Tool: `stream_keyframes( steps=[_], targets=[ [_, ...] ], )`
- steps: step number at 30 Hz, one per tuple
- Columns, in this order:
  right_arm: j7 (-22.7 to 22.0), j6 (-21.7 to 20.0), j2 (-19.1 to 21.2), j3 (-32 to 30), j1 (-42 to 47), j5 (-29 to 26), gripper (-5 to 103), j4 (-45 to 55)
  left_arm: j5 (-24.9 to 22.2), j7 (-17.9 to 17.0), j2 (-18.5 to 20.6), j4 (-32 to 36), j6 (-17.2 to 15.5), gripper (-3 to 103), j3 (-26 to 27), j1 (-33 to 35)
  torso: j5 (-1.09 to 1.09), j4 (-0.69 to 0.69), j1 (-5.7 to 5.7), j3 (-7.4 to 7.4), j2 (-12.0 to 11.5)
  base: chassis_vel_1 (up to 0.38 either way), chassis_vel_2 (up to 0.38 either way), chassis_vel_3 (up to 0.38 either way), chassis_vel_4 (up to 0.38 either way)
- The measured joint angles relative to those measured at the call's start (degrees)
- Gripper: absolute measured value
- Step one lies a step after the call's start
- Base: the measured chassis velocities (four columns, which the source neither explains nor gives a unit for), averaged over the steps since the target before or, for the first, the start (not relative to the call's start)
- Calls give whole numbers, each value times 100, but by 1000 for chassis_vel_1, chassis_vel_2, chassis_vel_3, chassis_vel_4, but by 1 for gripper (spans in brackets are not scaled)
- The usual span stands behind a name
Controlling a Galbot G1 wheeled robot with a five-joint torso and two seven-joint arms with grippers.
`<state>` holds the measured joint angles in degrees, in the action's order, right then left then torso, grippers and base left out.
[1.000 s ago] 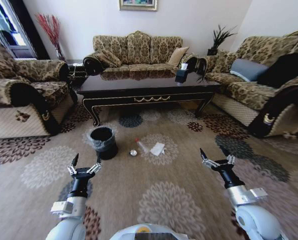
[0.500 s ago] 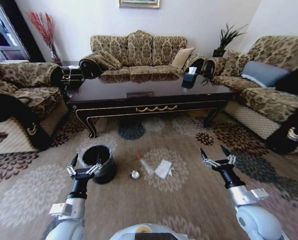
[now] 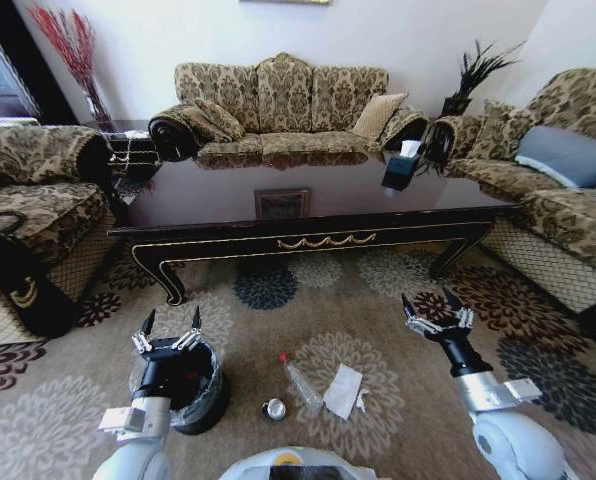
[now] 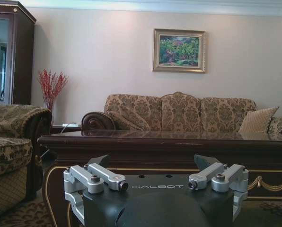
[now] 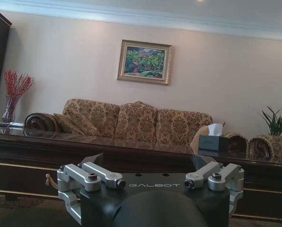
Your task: Move to the front of the table and pick up the trash from the floor, then place it into the trash bin.
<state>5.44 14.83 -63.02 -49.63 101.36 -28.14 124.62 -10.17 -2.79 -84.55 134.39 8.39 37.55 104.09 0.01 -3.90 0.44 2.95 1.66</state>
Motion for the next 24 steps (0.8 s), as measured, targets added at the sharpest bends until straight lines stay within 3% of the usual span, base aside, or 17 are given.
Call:
stream_keyframes(
  steps=[24],
  targets=[
    [50,5,-24,47,-37,22,100,-43,19,-4,-13,-65,-11,100,-12,-63,-1,1,2,4,0,28,-33,-33,32]
  ],
)
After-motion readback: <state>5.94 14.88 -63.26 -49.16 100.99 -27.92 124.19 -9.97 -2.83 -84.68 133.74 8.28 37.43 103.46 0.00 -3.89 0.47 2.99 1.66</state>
